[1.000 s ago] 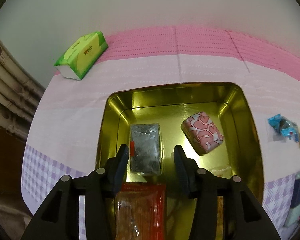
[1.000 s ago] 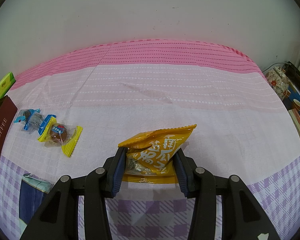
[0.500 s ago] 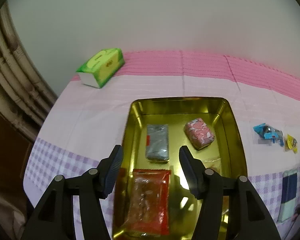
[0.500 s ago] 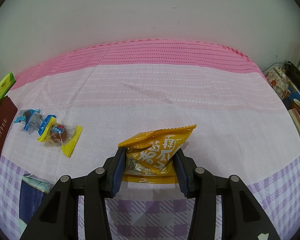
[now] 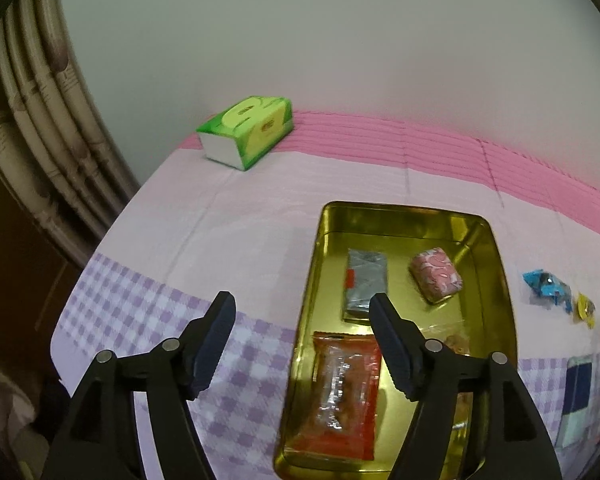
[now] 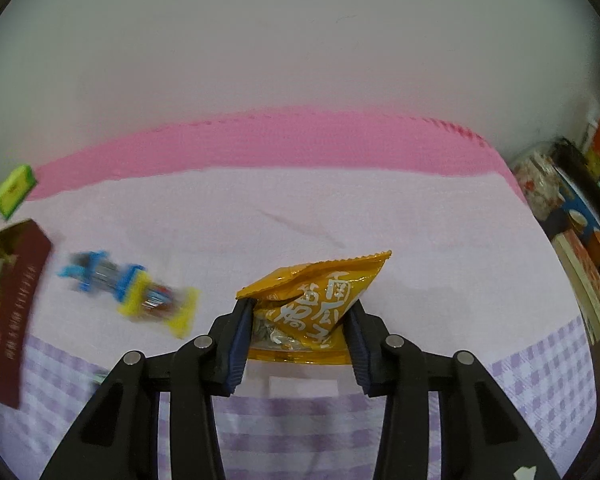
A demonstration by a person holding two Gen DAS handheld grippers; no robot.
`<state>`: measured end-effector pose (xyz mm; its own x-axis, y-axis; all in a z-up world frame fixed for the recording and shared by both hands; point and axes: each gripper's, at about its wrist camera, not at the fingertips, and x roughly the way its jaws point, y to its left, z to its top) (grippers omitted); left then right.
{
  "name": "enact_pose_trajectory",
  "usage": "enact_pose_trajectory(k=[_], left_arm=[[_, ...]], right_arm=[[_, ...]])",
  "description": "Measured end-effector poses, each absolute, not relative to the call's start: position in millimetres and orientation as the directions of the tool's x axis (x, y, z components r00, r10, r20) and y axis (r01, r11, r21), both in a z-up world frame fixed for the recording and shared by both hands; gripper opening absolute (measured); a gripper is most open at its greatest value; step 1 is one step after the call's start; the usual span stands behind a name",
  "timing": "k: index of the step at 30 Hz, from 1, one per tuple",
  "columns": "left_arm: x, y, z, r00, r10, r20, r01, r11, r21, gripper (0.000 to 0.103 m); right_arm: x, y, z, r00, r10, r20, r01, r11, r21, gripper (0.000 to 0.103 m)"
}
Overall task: Organize snacks
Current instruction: 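Carry the orange snack bag into the gold tray and open the right gripper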
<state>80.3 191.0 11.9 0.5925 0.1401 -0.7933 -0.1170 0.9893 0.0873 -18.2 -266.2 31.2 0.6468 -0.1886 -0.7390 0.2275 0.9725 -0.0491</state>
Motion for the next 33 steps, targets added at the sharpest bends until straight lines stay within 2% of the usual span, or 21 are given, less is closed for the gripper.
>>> enact_pose_trajectory(k=[7,15,22,33], left_arm=[[75,213,11,0.583,0.181,-0.792,-0.174,0.980,0.097,0.070],[62,251,11,0.564,0.238,-0.790,-0.275,0.957,0.092,0.072],[62,272,7,0.547,0.263,-0.795,-0.343,0.936,0.074,0.073],[64,288,3,0.520,0.263,-0.812,-0.393,0.918,0.046,0.073]], right_arm=[[16,-161,51,0.673,0.021,-0.739,-0.014,1.000,0.016,0.039],[52,-31,47,0.608,0.231,-0.759,-0.269,0.960,0.077,0.040],[74,36,20,0.524,0.263,-0.811,-0.374,0.926,0.058,0.040],[91,67,-5,0.462,0.243,-0.853,-0.418,0.908,0.032,0.040]])
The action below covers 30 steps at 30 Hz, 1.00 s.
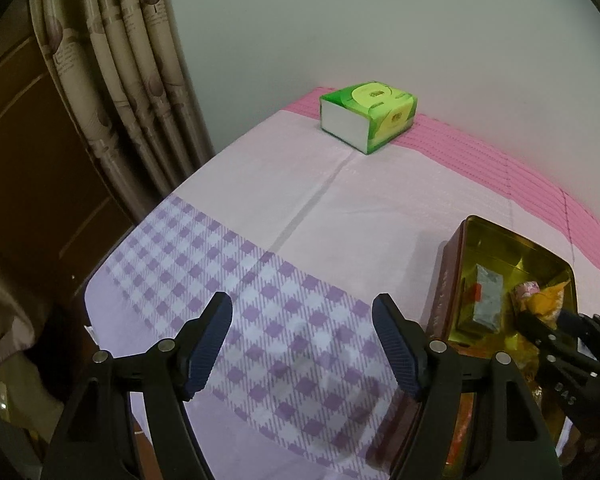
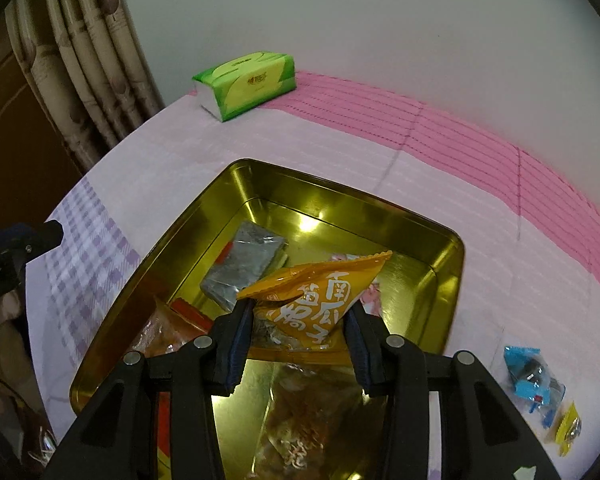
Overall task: Organize snacks
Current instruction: 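Carry the orange snack bag into the gold tray and open the right gripper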
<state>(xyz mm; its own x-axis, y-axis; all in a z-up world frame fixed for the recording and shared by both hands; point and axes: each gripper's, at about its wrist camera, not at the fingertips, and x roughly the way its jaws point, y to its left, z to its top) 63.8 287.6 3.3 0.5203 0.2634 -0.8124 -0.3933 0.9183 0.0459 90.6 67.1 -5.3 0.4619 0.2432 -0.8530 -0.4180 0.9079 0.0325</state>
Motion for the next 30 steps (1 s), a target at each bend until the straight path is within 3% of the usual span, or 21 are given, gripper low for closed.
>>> enact_pose_trajectory(k=[14,19,30], left_arm=[[67,273,3,0.546,0.211,-0.811,-0.319,0.947,0.032,0.074],[68,271,3,0.549,0.207,-0.810,-0.312,0.950,0.032,0.074],[67,259,3,0.558,0.199,-0.805,-0.275,0.960,0.047,0.075]], right_arm=[[97,67,-13,0.466,0.225,-0.856,-0.382,0.923,0.034,0.045],[93,65,-8,0.481,0.227,-0.847,-0.374,0.927,0.035,0.055],[67,47,18,0.516,0.255,-0.817,-0.363,0.930,0.061,0.057]])
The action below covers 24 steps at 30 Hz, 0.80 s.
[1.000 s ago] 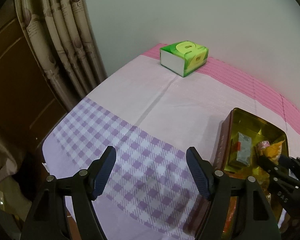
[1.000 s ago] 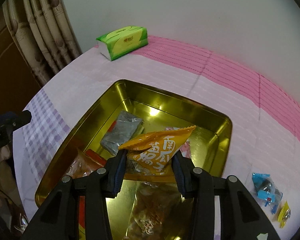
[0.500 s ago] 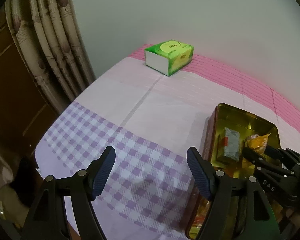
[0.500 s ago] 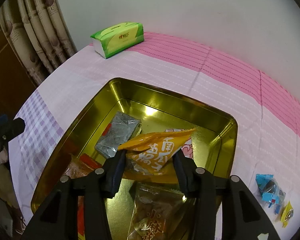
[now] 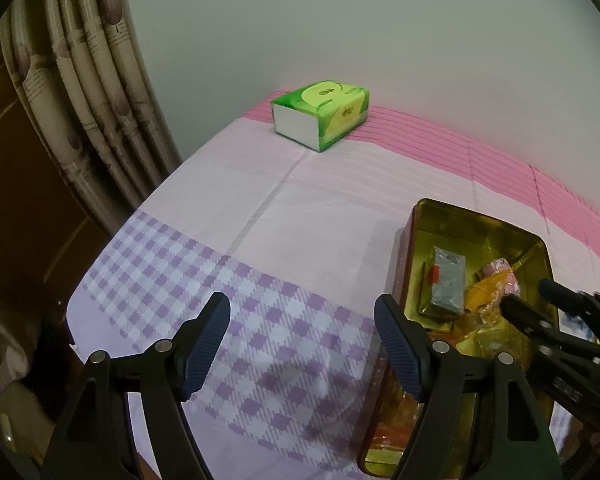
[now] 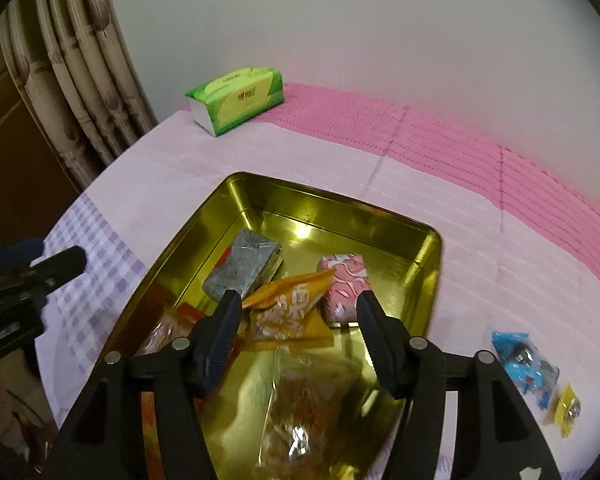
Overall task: Organize snacks
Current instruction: 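Carry the orange snack bag into the gold tray and open the right gripper, then move the right gripper back and grasp the yellow candy packet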
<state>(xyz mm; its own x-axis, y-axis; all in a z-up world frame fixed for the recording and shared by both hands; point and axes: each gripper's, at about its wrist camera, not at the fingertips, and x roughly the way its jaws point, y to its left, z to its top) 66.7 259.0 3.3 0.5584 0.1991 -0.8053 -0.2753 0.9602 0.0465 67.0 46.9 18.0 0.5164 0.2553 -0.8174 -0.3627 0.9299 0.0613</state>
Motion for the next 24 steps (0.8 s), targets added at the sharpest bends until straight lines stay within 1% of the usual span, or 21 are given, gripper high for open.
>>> enact_pose_trajectory(k=[4,9,17,20,24], left_arm=[[66,251,3,0.560,0.200,-0.804,-0.261,0.964,0.058,0.076],[65,239,3,0.561,0.186,-0.807,-0.230,0.971,0.063,0.076],[62,216,2,0.565,0.162,-0.809,-0.172,0.982,0.076,0.077],[61,206,1,0.565,0.145,-0.812,-0.145,0.987,0.075,0.077],[60,193,0,0.569,0.148,-0.809,-0.112,0.988,0.103,0.077]], right_arm=[[45,23,31,0.529,0.261,-0.808,-0.348,0.935,0.074,0.058],[18,-26,41,0.549,0.210,-0.809,-0.283,0.958,0.057,0.059],[-16,-131,42,0.576,0.028,-0.817,-0.109,0.993,-0.042,0.060],[-14,-165,36,0.577,-0.004,-0.817,-0.064,0.997,-0.050,0.060],[-4,-191,23,0.558,-0.027,-0.830,-0.063,0.995,-0.074,0.060]])
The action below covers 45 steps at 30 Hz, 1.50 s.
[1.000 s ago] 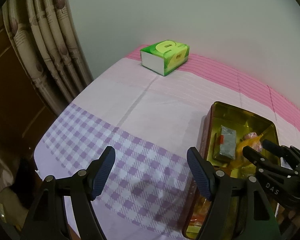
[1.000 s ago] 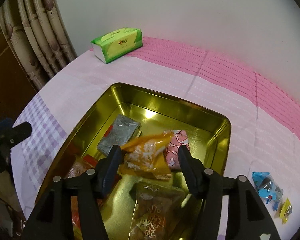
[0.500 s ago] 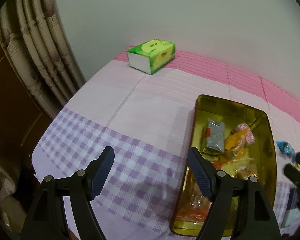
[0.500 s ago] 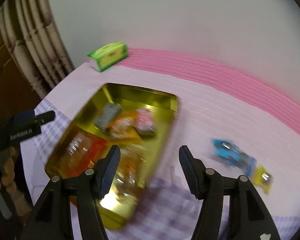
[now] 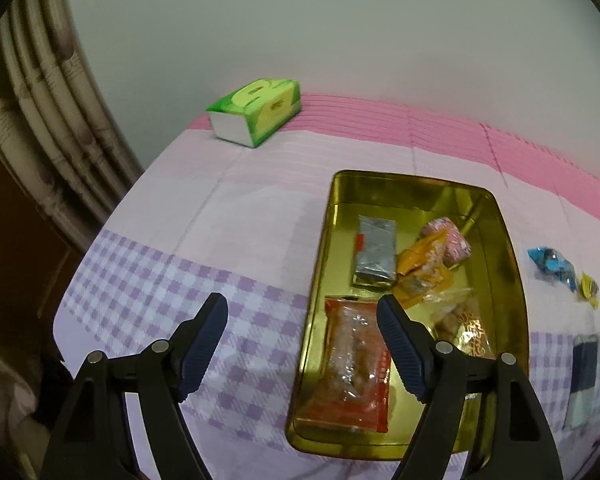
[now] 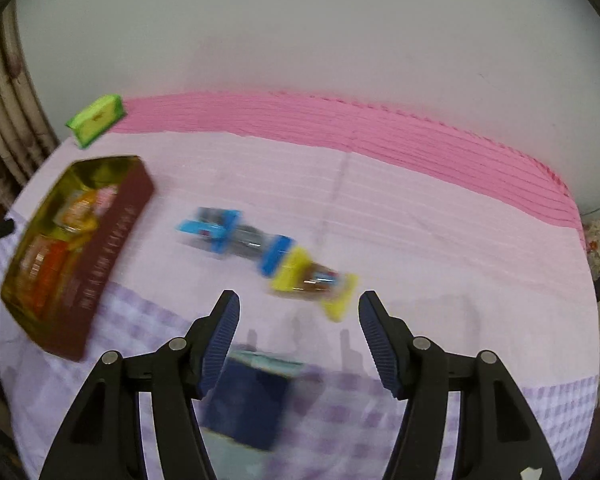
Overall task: Organize snacks
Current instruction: 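Move the right gripper back and grasp the yellow candy packet, then grasp the navy blue packet with the left gripper while right holds the yellow candy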
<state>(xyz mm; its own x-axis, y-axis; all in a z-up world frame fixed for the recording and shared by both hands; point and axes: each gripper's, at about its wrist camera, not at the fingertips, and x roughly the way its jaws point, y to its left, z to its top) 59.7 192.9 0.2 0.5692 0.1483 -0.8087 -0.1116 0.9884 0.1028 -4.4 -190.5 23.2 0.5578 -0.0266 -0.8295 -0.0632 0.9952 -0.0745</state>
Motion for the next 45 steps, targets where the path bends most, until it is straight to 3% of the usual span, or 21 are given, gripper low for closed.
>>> enact_pose_trajectory(k=[5,12,20,23,30,39,45], left_arm=[[56,179,-1,0.567,0.132,-0.813,-0.073,0.991,0.110,0.078],[40,155,-5,0.542,0.092,-0.836,0.014,0.993,0.119,0.078],[24,134,2,0.523,0.043,-0.851,0.070,0.993,0.093,0.078],[23,127,4,0.517,0.027,-0.855,0.081,0.993,0.081,0.078],[26,100,5,0.516,-0.005,-0.857,0.124,0.990,0.069,0.078],[25,47,2,0.494,-0.089,-0.865,0.243,0.969,0.039,0.078],[25,6,-8,0.442,-0.157,-0.883,0.300,0.954,-0.019,0.078]], right_arm=[[14,-208,13,0.531,0.032,-0.846,-0.142,0.988,-0.052,0.060],[43,-184,4,0.437,0.123,-0.891,-0.437,0.895,-0.091,0.060],[66,-194,-12,0.314,0.212,-0.925,-0.518,0.855,0.021,0.059],[62,-195,-17,0.308,0.236,-0.922,-0.521,0.852,0.044,0.050],[42,-201,-27,0.362,0.238,-0.901,-0.464,0.885,0.047,0.027],[9,-223,-27,0.531,0.159,-0.832,-0.221,0.974,0.045,0.023],[-8,-266,-24,0.591,-0.027,-0.806,-0.011,0.999,-0.041,0.023]])
